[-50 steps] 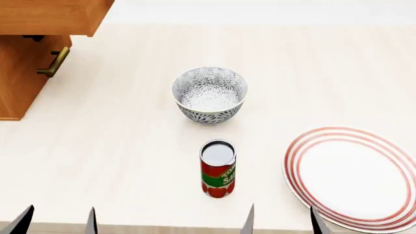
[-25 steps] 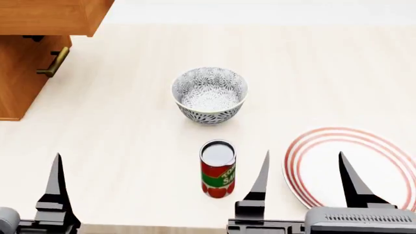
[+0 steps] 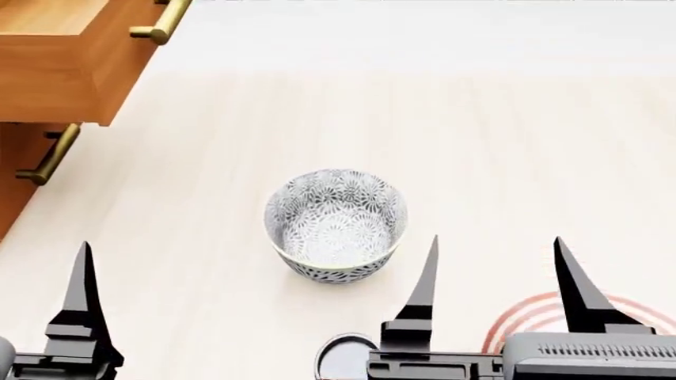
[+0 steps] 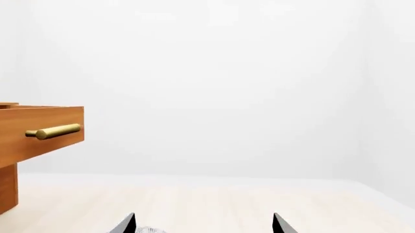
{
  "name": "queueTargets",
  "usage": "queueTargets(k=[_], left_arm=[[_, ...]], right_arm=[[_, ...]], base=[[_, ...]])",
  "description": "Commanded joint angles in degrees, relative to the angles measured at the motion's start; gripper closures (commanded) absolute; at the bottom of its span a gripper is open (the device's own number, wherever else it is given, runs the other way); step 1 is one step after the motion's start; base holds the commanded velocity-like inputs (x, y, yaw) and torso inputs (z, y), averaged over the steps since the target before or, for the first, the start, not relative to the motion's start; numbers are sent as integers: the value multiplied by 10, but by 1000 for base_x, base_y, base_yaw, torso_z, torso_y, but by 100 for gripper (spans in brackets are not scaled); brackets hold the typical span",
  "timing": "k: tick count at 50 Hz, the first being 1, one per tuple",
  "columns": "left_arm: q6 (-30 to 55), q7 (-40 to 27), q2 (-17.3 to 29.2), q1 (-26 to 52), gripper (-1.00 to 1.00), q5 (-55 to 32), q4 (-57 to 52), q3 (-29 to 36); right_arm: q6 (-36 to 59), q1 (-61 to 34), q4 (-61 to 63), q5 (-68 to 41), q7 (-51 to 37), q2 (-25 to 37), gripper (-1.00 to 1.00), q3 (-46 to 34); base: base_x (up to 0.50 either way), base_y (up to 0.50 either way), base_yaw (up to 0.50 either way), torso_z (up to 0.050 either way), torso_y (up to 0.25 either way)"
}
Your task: Put the ketchup in the top drawer of the cabinet.
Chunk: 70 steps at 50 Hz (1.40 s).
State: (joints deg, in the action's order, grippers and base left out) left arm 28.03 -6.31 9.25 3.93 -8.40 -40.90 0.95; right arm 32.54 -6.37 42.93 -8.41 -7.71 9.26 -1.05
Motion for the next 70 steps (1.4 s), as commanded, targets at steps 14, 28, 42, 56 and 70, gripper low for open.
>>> queueTargets(k=[14, 28, 42, 56, 70], left_arm=[[2, -9, 8, -1, -100, -16, 3, 5], [-12, -16, 13, -5, -100, -11, 17, 15], [-10, -21, 18, 2, -100, -16, 23, 18], [-16, -25, 22, -3, -100, -23, 26, 17], [-22, -30, 25, -4, -100, -29, 32, 18]], right_arm=[[-12, 5, -13, -13, -8, 5, -100, -6], [-21, 13, -20, -44, -2, 9, -100, 7], [-18, 9, -24, -41, -7, 17, -100, -6], [-23, 12, -28, -41, -13, 21, -100, -13], [-43, 18, -31, -53, -13, 22, -100, -8]], base=[[500, 0, 0, 0, 0], [36, 308, 0, 0, 1], [0, 500, 0, 0, 0], [0, 500, 0, 0, 0], [0, 286, 0, 0, 0]])
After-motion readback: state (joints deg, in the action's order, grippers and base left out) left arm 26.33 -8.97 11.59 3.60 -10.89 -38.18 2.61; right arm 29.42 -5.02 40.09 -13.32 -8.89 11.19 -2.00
